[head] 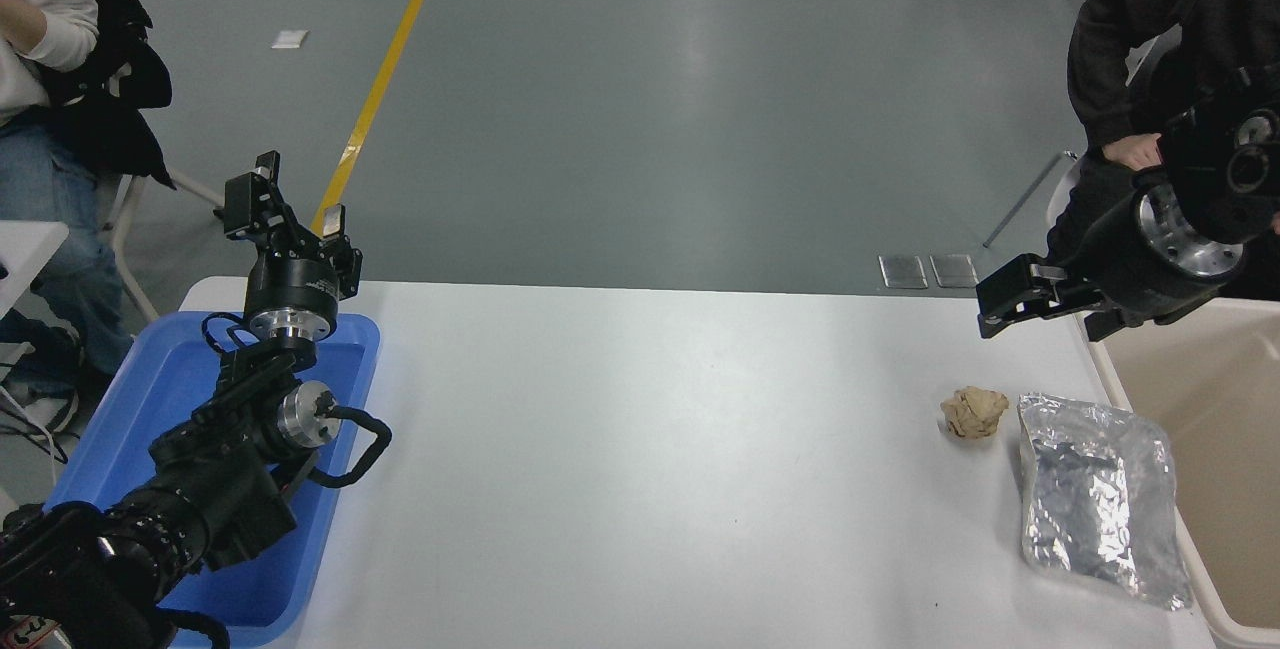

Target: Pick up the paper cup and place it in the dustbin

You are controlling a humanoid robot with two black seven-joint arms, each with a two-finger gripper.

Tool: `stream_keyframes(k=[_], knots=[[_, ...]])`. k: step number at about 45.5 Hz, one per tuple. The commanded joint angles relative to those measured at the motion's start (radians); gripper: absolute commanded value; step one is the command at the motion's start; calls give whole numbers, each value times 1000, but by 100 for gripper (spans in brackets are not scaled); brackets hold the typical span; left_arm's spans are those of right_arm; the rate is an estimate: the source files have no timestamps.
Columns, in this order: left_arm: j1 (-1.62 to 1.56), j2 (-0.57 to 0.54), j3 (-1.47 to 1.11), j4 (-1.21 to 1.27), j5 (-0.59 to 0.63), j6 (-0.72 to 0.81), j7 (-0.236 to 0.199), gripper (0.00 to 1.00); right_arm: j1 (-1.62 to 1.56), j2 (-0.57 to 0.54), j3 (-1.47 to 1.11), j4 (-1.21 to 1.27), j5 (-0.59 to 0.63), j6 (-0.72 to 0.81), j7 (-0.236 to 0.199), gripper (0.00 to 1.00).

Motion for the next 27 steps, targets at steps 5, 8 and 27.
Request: stream_keyframes(k=[5, 8, 27], knots=[[0, 0, 0, 0, 0, 0, -2, 100, 92, 89, -38, 20, 90, 92, -1, 100], [0, 0, 0, 0, -1, 0, -2, 100, 119, 106, -58, 26, 113, 92, -1, 100], [0, 0, 0, 0, -1, 0, -2, 100, 213, 238, -74, 60, 219, 92, 0, 100]])
